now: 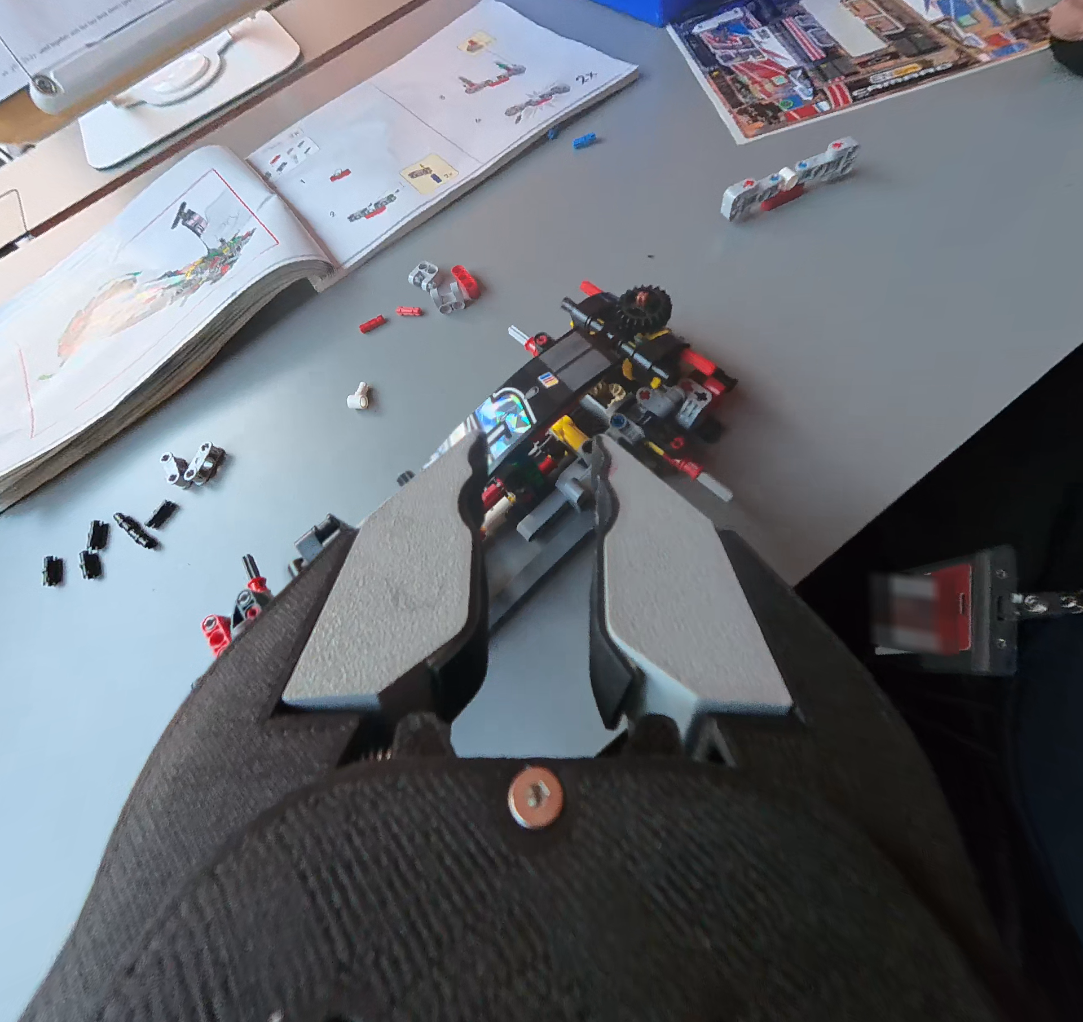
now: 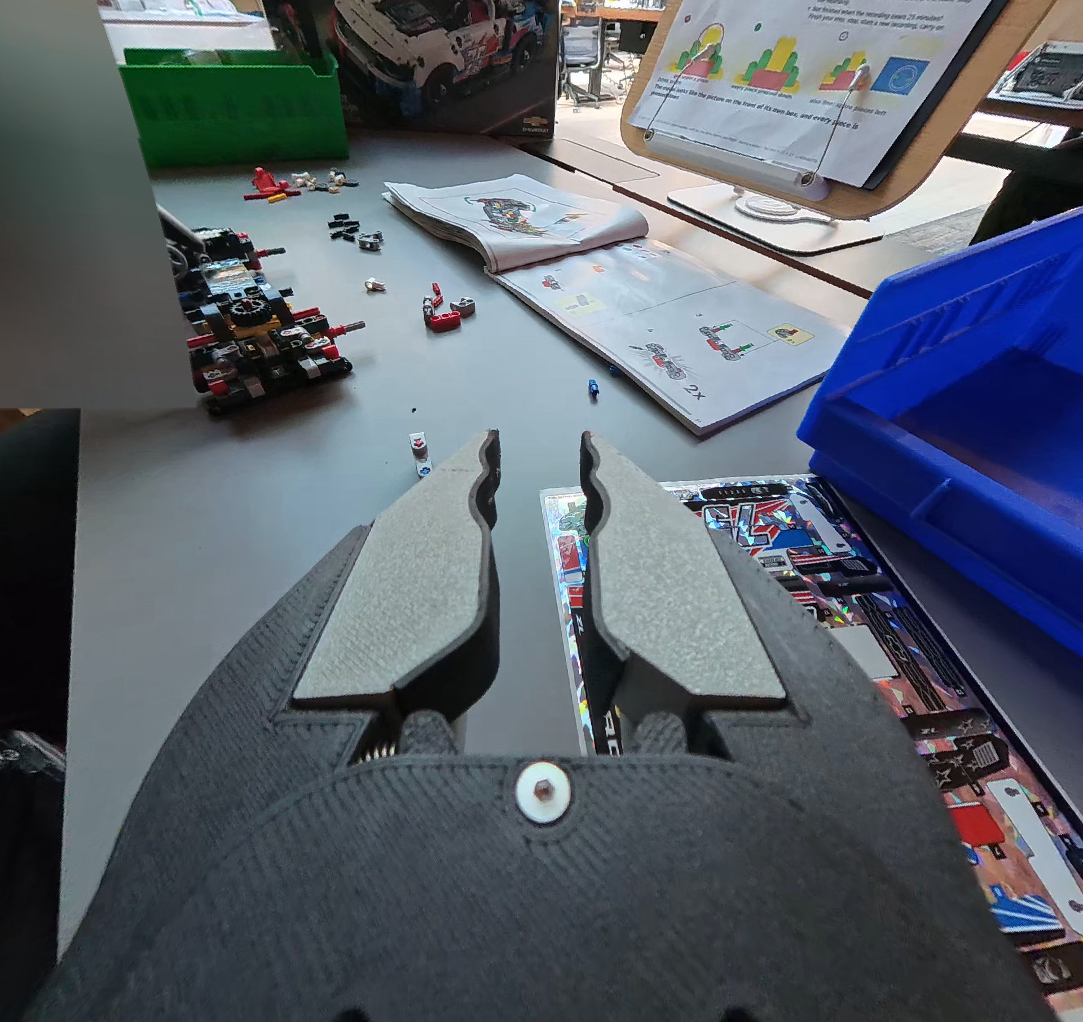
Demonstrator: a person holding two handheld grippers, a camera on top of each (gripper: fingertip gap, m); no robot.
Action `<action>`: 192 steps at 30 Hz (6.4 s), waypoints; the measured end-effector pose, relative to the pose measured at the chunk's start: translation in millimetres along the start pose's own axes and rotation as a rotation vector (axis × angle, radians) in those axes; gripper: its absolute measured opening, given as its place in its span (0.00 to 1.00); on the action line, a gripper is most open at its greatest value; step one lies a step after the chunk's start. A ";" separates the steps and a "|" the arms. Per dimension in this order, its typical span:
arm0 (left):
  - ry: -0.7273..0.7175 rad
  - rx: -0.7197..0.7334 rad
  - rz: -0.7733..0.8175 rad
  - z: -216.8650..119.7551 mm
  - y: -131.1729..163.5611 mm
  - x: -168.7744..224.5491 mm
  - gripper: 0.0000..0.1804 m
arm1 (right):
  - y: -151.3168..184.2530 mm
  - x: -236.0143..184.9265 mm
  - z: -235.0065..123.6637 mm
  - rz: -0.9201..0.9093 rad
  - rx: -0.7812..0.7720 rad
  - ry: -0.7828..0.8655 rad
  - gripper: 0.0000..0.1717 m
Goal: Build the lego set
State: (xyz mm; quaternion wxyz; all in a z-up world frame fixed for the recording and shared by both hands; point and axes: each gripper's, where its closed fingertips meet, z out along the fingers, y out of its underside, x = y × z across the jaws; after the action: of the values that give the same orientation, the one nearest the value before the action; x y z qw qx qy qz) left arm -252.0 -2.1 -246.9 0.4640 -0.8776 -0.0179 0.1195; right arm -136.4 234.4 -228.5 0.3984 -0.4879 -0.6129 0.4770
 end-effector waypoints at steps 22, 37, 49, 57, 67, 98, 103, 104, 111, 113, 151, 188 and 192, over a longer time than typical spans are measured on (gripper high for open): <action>-0.001 -0.055 -0.071 -20.4 -1.8 3.0 0.21 | 5.6 -11.7 8.7 -0.035 -0.051 -0.031 0.14; -0.081 -0.155 0.030 -19.5 -47.2 -83.4 0.13 | 8.9 -13.7 11.2 -0.054 -0.072 -0.028 0.14; 0.023 -0.454 -0.024 7.9 42.9 -199.2 0.02 | 9.5 -14.6 11.6 -0.048 -0.076 -0.038 0.14; 0.119 -0.482 0.008 29.1 50.5 -208.2 0.05 | 11.0 -14.1 12.8 -0.038 -0.088 -0.043 0.13; 0.223 -0.528 0.126 47.5 57.5 -195.1 0.06 | 9.2 -13.9 10.9 -0.027 -0.072 -0.050 0.13; 0.536 -0.342 0.638 121.1 -68.7 18.6 0.01 | 8.7 -17.9 8.5 -0.044 -0.065 -0.061 0.10; 0.609 -0.429 0.711 146.1 -42.1 51.7 0.01 | 8.7 -19.8 7.7 -0.048 -0.063 -0.068 0.10; 0.610 -0.451 0.723 149.6 -36.2 52.8 0.01 | 8.8 -20.0 7.8 -0.048 -0.065 -0.069 0.10; 0.636 -0.425 0.688 146.0 -43.8 56.3 0.06 | 9.2 -20.8 8.1 -0.049 -0.068 -0.075 0.10; 0.633 -0.413 0.676 143.6 -46.8 53.4 0.07 | 9.3 -20.8 8.1 -0.048 -0.068 -0.076 0.10; -0.122 -0.660 -0.296 -15.3 95.6 -228.0 0.10 | 9.8 -19.5 7.6 -0.032 -0.070 -0.075 0.10; 0.188 -0.484 0.055 34.3 -5.5 -113.5 0.01 | 11.5 -21.3 9.9 -0.055 -0.087 -0.069 0.09; 0.427 -0.469 0.282 90.6 -54.5 -15.5 0.02 | 11.3 -21.9 9.6 -0.065 -0.084 -0.066 0.09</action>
State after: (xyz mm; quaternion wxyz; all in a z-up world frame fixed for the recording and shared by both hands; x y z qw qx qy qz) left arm -283.2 100.1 -248.3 0.2216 -0.9594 0.1742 -0.0111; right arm -138.5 211.9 -242.2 0.3723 -0.4682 -0.6607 0.4534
